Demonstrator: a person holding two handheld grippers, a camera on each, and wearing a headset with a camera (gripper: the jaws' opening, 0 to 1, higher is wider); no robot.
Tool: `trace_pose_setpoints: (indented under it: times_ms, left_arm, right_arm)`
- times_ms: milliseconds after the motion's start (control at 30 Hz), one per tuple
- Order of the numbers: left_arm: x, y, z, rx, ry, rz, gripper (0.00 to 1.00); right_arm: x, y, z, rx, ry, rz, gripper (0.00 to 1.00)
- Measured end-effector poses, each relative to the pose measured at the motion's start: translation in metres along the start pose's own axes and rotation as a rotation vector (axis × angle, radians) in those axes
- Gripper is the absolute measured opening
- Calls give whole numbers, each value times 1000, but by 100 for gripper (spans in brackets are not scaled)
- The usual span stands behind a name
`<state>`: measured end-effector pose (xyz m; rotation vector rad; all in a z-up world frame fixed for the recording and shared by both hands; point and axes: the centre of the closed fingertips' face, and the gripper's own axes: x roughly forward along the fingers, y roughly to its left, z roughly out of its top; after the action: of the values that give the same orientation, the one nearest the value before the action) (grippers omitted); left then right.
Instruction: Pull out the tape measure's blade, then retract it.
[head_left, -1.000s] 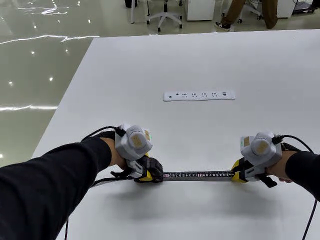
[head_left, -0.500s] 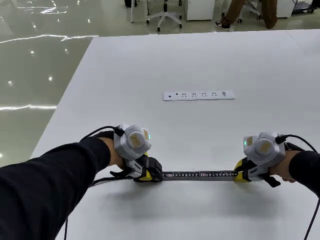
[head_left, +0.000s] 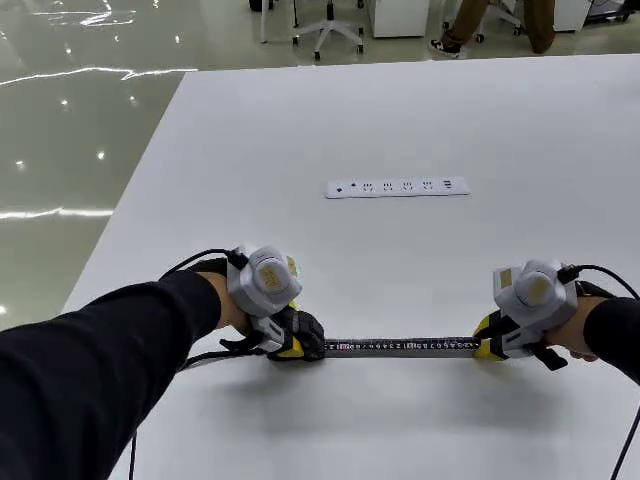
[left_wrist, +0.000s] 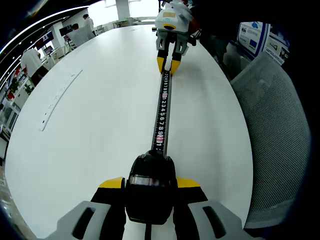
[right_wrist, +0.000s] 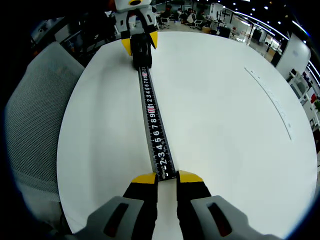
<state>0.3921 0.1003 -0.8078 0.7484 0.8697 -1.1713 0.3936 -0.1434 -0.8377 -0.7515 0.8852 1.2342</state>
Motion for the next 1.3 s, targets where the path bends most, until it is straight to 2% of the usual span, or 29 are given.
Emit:
trace_pose_setpoints:
  times_ms: [500,1000,1067,1100,1133,1167,1200,1233,1300]
  left_arm:
    - [0,0,0,-2,-2,2,33]
    - [0,0,1,-7,-11,9,33]
    - [0,0,1,-12,-14,13,33]
    - [0,1,2,10,-16,17,33]
    - [-1,0,2,26,-27,28,33]
    - [-1,0,2,18,-32,35,34]
    - [-1,1,2,13,-42,48,34]
    - [-1,1,1,4,-43,59,35]
    - [-2,3,-5,-21,-28,85,35]
  right_arm:
    - [-2,-3,-6,16,0,1,8]
    - [-4,3,-1,36,21,15,10]
    - [-3,3,-1,-9,41,7,10]
    - [-4,2,-3,-25,55,-2,11]
    - [-4,4,-2,-9,46,-7,11]
    - [-5,3,-3,4,43,-18,12]
    - [-5,3,-4,56,27,-33,12]
    - [-5,3,-4,84,17,-38,12]
    - [-6,-1,-7,88,-10,-61,12]
